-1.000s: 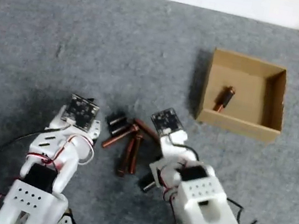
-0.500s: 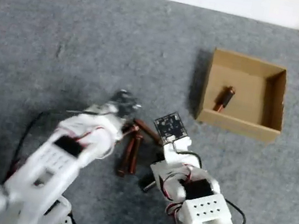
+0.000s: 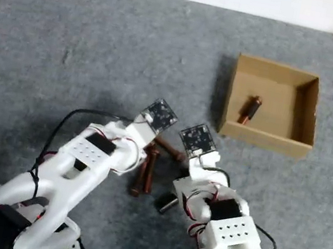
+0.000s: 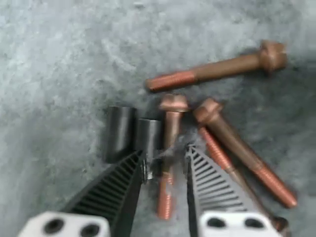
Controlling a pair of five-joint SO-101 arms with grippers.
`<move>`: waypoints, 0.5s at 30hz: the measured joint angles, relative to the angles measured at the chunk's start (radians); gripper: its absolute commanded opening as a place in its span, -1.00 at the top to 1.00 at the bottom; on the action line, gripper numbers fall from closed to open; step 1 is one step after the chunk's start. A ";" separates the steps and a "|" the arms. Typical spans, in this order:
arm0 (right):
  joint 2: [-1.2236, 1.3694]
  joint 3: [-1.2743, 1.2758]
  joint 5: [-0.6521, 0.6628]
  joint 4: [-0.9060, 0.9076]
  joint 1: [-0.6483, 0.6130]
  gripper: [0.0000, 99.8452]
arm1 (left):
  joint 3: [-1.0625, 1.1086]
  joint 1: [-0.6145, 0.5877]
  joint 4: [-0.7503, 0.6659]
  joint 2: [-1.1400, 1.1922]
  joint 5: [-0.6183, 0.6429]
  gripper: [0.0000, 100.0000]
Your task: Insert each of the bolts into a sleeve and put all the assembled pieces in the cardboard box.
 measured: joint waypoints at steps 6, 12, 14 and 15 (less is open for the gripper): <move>0.000 0.000 0.000 0.000 0.006 0.99 | 0.000 0.069 0.003 0.000 -0.057 0.74; 0.000 0.000 0.000 0.000 0.006 0.99 | 0.000 0.064 0.003 0.012 -0.055 0.75; 0.000 0.000 0.000 0.000 0.006 0.99 | -0.025 0.055 0.008 0.049 -0.055 0.75; 0.000 0.000 0.000 0.000 0.006 0.99 | -0.049 0.049 0.020 0.075 -0.055 0.75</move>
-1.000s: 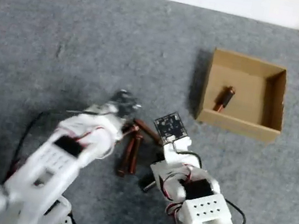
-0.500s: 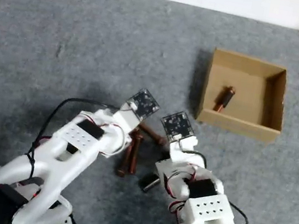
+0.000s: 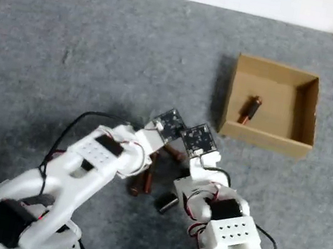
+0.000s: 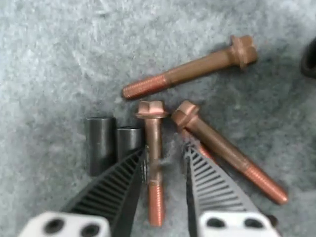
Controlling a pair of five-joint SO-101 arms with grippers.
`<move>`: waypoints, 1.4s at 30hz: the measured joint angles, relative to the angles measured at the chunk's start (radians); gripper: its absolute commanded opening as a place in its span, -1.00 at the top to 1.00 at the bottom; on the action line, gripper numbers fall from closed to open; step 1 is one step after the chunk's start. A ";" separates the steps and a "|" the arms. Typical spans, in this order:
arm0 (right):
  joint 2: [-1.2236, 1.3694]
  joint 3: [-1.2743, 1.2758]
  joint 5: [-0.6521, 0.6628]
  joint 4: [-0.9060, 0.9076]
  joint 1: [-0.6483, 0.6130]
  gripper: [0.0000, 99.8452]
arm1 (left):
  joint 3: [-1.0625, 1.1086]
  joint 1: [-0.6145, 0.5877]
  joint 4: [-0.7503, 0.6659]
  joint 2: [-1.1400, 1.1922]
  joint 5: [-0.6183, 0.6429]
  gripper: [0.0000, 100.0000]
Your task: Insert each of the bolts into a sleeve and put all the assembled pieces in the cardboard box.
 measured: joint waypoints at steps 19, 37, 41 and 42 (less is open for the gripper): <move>-0.009 0.000 0.000 0.000 0.000 0.99 | -0.382 -0.057 0.304 0.351 0.074 0.75; -0.009 0.000 0.000 -0.002 0.000 0.99 | -0.532 -0.068 0.430 0.479 0.130 1.00; -0.009 0.000 0.000 -0.002 0.000 0.99 | -0.542 -0.071 0.437 0.488 0.138 0.99; -0.009 0.000 0.000 -0.002 0.000 0.99 | -0.546 -0.075 0.443 0.489 0.138 0.99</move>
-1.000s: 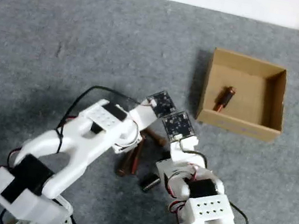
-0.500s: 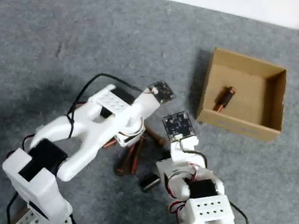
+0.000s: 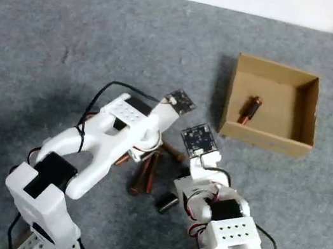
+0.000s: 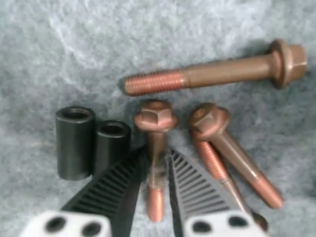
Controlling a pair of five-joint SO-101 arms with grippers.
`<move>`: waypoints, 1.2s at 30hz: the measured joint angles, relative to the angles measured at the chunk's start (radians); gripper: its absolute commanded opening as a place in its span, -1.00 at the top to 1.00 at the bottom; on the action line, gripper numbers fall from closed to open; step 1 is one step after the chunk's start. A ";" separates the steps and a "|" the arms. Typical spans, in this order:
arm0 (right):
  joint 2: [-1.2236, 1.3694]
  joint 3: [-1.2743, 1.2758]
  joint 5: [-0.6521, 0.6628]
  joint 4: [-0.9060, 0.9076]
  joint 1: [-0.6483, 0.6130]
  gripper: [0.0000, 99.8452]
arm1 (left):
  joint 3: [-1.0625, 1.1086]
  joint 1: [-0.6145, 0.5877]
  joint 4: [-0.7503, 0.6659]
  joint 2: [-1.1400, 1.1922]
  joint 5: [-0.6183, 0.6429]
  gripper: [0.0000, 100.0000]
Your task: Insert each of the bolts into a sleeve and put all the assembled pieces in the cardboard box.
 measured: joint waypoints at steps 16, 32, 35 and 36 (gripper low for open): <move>0.000 0.000 0.000 0.000 0.000 0.99 | 0.453 -0.026 -0.278 -0.454 -0.034 0.99; -0.003 0.061 0.000 -0.129 0.003 0.99 | 0.964 -0.028 -0.450 -1.321 -0.035 0.99; -0.049 0.077 0.000 -0.135 0.003 0.99 | 1.030 -0.029 -0.450 -1.473 -0.035 0.99; -0.074 0.092 0.000 -0.135 0.003 0.99 | 1.051 -0.040 -0.450 -1.527 -0.035 0.99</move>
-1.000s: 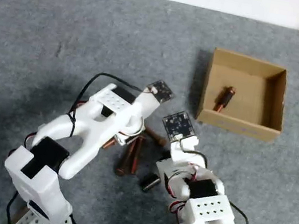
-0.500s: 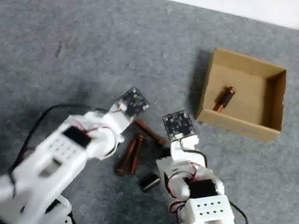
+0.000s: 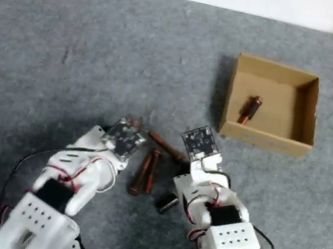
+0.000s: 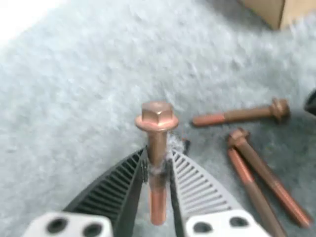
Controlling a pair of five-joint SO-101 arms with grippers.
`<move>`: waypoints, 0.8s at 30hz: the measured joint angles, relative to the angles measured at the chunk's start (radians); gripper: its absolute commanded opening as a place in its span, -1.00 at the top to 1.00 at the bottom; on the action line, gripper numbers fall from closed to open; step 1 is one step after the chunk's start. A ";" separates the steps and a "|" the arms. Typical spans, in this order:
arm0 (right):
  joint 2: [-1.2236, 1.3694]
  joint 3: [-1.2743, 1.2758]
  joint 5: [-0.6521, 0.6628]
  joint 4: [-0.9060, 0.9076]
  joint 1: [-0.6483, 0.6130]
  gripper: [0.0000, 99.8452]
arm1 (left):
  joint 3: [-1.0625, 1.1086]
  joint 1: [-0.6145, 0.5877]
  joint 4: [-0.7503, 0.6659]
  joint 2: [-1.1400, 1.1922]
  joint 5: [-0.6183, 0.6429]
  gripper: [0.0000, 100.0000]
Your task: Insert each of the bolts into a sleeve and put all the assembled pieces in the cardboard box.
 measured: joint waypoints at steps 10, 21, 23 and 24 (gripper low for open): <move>-0.517 0.189 0.002 -0.041 0.002 0.99 | 0.157 -0.121 0.000 -0.453 0.164 0.98; -0.747 0.190 0.003 0.058 -0.012 0.98 | 0.167 -0.129 -0.195 -0.454 0.221 0.85; -0.747 0.190 0.003 0.058 -0.055 0.98 | 0.167 -0.129 -0.230 -0.454 0.221 0.75; -0.747 0.190 0.003 0.058 -0.080 0.98 | 0.167 -0.129 -0.247 -0.454 0.221 0.72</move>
